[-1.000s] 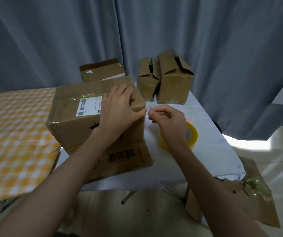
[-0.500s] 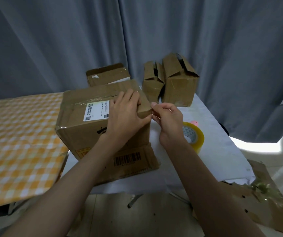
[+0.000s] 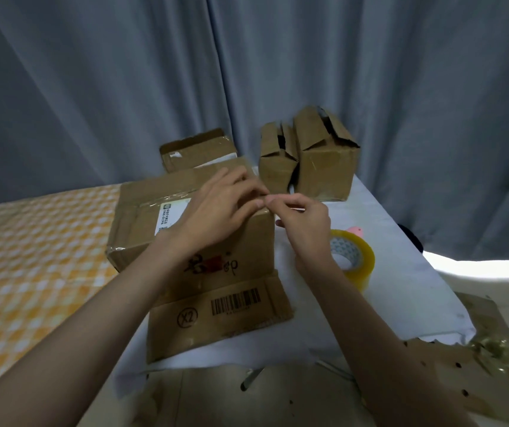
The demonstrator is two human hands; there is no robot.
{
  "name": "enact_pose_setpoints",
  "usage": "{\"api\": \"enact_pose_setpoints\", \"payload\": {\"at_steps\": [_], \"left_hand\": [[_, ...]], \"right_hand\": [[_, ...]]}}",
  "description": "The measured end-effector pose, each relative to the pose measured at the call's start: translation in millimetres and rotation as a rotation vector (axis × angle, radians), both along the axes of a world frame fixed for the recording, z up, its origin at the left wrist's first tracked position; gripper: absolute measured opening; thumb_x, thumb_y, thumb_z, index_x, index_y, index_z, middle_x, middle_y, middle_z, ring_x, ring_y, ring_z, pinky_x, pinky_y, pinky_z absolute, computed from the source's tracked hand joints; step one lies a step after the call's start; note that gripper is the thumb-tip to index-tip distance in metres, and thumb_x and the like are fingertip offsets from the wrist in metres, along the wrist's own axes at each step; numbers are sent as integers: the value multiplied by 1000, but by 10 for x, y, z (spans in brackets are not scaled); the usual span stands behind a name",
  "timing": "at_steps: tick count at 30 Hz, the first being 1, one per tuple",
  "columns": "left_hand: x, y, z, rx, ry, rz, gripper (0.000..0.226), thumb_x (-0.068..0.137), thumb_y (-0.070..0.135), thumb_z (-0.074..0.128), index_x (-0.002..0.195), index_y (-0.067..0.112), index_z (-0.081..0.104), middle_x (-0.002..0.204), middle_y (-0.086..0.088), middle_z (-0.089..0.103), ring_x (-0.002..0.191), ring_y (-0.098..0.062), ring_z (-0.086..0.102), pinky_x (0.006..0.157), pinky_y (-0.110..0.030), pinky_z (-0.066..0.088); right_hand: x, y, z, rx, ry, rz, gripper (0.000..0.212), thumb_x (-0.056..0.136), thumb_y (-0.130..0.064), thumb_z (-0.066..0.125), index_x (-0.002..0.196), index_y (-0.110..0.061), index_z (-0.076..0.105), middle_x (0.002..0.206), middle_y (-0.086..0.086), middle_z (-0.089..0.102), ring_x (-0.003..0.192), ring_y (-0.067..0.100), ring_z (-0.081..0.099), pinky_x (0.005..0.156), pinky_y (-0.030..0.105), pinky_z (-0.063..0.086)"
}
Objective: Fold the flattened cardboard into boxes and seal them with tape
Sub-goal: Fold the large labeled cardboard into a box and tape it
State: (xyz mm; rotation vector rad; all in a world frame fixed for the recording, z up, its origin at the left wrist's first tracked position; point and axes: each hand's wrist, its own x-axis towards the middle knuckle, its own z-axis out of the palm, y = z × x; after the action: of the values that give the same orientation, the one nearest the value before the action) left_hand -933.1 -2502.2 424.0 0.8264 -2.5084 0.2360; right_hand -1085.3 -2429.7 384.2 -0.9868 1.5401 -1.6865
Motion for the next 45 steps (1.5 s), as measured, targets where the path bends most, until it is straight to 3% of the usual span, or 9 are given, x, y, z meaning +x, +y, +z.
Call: {"api": "enact_pose_setpoints", "payload": {"at_steps": [3,6,15,23,30,33,39,42,45], "left_hand": [[35,-93,24,3,-65,-76,27,102,30,46,123,28,63,122,13,59,90,-1,35,75,-15,29],[38,-185,59,45,-143,-99,31,103,27,38,127,32,58,126,16,56,87,-7,34,74,-24,33],[-141,-780,257,165,-415,26,41,101,48,18,119,35,52,121,9,52,107,-12,40,96,-40,42],[-248,-1072,162,346,-245,179,34,104,31,32,127,19,54,130,1,50,117,-19,50,102,-45,40],[-266,-1130,75,434,-156,224,37,103,30,35,131,14,53,133,-6,49,123,-22,47,108,-41,35],[-327,-1126,66,452,-143,228,34,104,29,35,124,12,56,125,-7,49,118,-22,48,105,-37,35],[-230,-757,99,415,-253,30,42,108,36,27,124,24,63,157,4,36,150,-16,16,122,-34,11],[-127,-425,-2,423,-185,-150,40,106,42,30,117,26,65,137,8,57,143,-9,32,121,-35,18],[-143,-346,-29,312,-151,-190,41,104,39,28,98,18,63,102,4,61,107,-13,54,100,-36,39]], "right_hand": [[10,-29,-16,-58,209,-55,8,81,-34,79,87,-29,75,98,-3,71,91,6,64,80,21,51],[9,-9,19,-67,158,-3,7,83,-25,78,87,-23,73,79,-10,71,75,-4,65,68,9,48],[36,18,6,-59,49,-15,10,83,-18,78,82,-26,71,66,-8,69,67,3,66,76,40,61],[36,11,-10,-55,30,-5,5,84,-18,76,88,-19,75,66,-7,69,71,7,68,76,42,61],[-7,3,-54,-2,4,104,36,78,-30,83,110,-17,75,84,-5,76,84,8,72,87,38,59],[-1,5,-49,-6,69,88,32,79,-29,82,108,-16,77,76,-7,75,77,2,69,86,35,59],[-20,23,-44,18,11,56,27,76,-28,85,99,-15,79,67,-6,73,58,-4,62,64,17,52],[-24,74,-63,-3,12,50,24,75,-28,86,94,-16,79,71,-2,74,60,4,66,63,22,57],[-2,87,-52,-14,53,65,19,77,-26,84,89,-13,78,71,0,74,64,9,70,62,24,60]]}}
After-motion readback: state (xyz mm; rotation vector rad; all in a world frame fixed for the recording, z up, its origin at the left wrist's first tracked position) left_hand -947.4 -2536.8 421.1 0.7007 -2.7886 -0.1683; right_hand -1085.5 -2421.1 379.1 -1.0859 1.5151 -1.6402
